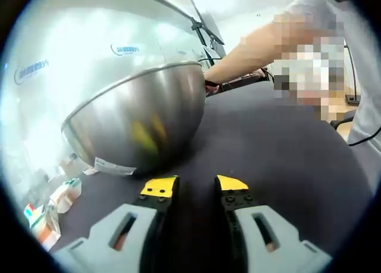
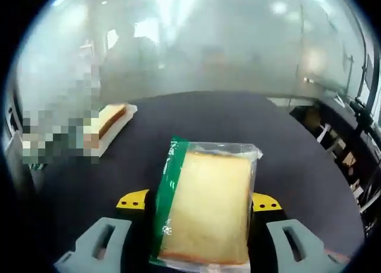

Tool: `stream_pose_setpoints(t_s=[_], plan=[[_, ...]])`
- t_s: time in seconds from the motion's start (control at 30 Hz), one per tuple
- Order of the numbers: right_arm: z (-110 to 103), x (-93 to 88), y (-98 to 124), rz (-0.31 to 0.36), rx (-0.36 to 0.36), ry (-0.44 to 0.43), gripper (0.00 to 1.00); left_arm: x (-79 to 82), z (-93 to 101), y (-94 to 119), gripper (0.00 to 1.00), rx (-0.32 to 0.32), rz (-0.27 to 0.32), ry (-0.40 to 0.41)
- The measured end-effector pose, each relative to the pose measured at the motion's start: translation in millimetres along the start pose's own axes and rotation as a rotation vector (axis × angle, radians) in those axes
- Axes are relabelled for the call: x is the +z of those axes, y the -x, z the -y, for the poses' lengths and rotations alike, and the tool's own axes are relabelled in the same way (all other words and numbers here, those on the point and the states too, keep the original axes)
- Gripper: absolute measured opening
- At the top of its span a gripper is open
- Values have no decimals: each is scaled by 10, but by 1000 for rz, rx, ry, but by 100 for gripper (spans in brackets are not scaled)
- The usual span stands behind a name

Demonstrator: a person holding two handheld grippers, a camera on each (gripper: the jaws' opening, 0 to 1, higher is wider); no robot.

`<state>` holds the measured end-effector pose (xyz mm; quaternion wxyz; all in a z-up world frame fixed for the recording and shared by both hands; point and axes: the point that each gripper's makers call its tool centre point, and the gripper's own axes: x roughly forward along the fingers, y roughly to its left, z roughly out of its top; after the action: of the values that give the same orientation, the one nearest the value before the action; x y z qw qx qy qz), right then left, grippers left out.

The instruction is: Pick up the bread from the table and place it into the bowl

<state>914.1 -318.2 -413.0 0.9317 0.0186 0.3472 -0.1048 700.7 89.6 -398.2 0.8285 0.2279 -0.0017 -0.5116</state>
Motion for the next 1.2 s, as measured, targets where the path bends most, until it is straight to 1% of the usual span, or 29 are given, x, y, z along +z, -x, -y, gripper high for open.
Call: stream_pose_setpoints(t_s=[0.13,0.2,0.37,0.47,0.53,0.63,0.7,0.73,0.77,0.8,0.83,0.9,0.97,1.07,1.17,1.2], plan=[[-38,46,-21,10,14,34,57,10,11,-3,19,-1,1,3],[-77,40,-2,18,23,51,57,13,12,-1,19,-1,1,2],[-152,72,1,19,60,67,56,23,22,3,19,0,1,5],[-223,114,101,40,83,94,56,31,27,7,19,1,1,1],[-256,151,167,56,101,96,56,38,30,9,19,2,1,0],[-277,286,283,91,131,94,56,46,38,12,19,1,1,-2],[-341,426,444,130,162,103,56,48,38,12,19,1,1,-3],[-409,576,557,171,204,139,56,42,32,12,19,1,0,-5],[-491,668,663,199,246,159,56,42,32,13,19,2,0,-8],[-528,761,747,206,272,167,56,43,33,14,19,2,0,-9],[-584,849,856,231,294,183,56,40,29,12,19,2,0,-9],[-739,927,1085,268,344,213,56,34,23,9,19,2,-1,-9],[-990,1060,1382,319,413,261,56,29,17,8,19,2,-1,-9],[-1374,1147,1734,360,504,332,56,15,1,5,19,2,-1,-10],[-1800,1176,2072,398,601,407,56,14,0,6,19,3,-1,-10],[-1950,1137,2190,404,638,430,56,18,4,6,19,3,-1,-10]])
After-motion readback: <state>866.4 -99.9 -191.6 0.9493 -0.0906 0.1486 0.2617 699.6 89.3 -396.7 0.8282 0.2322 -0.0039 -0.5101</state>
